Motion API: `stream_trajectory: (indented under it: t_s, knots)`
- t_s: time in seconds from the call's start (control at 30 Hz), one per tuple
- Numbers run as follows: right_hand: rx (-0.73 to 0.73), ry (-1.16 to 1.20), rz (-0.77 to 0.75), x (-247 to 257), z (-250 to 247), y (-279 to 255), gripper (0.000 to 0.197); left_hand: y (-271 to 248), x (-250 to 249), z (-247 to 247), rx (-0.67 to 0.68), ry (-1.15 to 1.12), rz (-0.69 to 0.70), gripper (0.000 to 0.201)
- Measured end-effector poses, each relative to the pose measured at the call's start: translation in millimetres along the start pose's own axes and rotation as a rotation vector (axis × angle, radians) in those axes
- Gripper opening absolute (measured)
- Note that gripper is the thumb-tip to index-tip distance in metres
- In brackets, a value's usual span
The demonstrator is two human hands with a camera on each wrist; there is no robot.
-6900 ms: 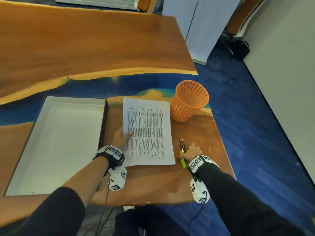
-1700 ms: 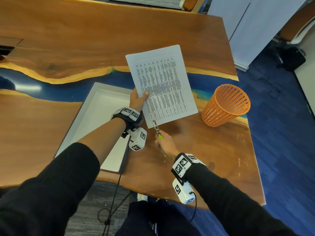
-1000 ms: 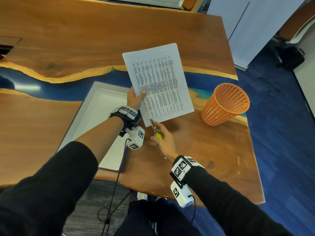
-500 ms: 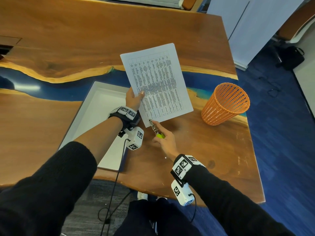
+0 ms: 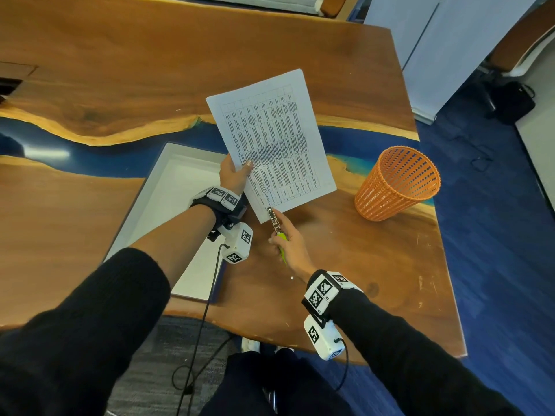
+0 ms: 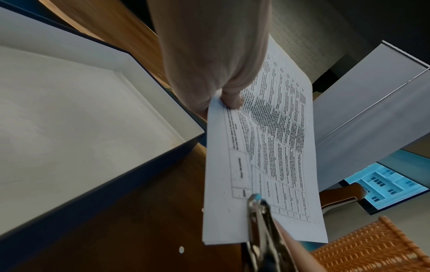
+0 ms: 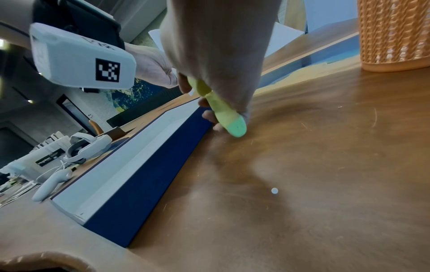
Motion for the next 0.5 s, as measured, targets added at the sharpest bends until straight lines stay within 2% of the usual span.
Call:
stream_trajectory:
  t_s: [0.1, 0.2, 0.27, 0.5]
  knots:
    - [0.006, -0.011, -0.018, 2.2, 0.4, -1.4, 0.068, -2.5, -1.1, -2.1, -0.012, 0.015, -0.007, 0.043]
    - [-0.015, 0.002, -0.029, 3.5, 0.5, -2.9, 0.057, -3.7, -5.5, -4.5, -0.027, 0.025, -0.008, 0.042]
    - [-0.042, 0.024, -0.004, 2.4, -1.6, -3.4, 0.050, -3.1, -8.6, -6.2, -0.032, 0.027, -0.018, 0.042]
    - [-0.057, -0.002, 0.064, -1.3, -9.5, -4.6, 0.047, -5.7, -14.1, -6.2, 0.029, 0.029, -0.025, 0.043]
Point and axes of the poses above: each hand's wrist, its own y-axis towards the middle knuckle, its own z-axis out of the palm, x = y × z, the point moved 3 cm from there along y, towards the middle knuckle, and after that the axes turned 4 degrees about -z, right-handed, at the moved point
